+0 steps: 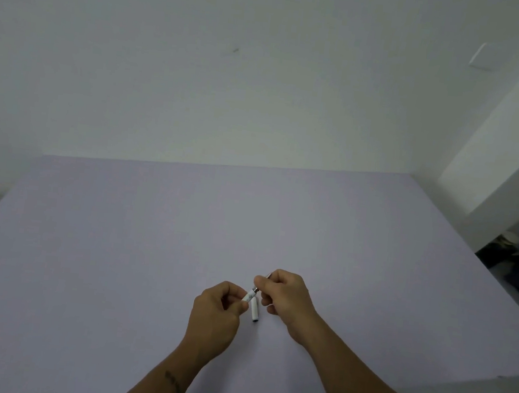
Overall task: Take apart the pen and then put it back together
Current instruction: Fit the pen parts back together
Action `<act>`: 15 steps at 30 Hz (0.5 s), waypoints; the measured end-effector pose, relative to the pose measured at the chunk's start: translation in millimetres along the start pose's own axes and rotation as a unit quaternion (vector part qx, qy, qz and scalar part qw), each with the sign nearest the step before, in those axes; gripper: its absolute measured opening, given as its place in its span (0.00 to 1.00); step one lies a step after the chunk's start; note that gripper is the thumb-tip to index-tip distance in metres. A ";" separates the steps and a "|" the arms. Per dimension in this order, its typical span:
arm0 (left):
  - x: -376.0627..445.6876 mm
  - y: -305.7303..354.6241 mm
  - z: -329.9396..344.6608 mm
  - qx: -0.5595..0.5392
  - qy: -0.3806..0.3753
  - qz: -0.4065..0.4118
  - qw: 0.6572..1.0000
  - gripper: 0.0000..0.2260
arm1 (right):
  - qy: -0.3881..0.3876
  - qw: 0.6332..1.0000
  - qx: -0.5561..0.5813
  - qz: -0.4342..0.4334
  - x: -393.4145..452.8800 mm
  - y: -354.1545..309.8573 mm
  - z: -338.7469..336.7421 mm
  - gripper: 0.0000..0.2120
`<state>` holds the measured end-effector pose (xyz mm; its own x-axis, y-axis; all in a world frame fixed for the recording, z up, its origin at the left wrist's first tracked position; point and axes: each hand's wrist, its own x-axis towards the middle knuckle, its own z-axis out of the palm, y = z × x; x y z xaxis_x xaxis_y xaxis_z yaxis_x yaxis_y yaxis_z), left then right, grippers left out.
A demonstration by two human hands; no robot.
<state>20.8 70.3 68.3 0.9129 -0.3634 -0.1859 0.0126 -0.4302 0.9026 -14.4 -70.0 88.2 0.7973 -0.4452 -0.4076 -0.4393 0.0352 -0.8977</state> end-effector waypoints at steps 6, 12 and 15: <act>0.8 1.3 0.0 -0.006 0.003 -0.004 1.000 0.04 | -0.049 0.999 0.013 0.010 1.1 -4.6 -6.6 0.06; 2.7 1.0 0.9 -0.004 0.003 -0.008 1.000 0.04 | -0.048 0.998 0.037 0.004 2.9 -1.6 -9.3 0.05; 2.2 0.4 1.7 -0.004 0.002 -0.004 1.000 0.03 | -0.040 0.999 0.016 0.009 4.2 -0.4 -8.7 0.07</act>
<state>22.1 67.9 67.6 0.9143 -0.3566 -0.1922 0.0240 -0.4260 0.9044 -14.5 -79.7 88.3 0.8208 -0.3715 -0.4338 -0.4404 0.0719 -0.8949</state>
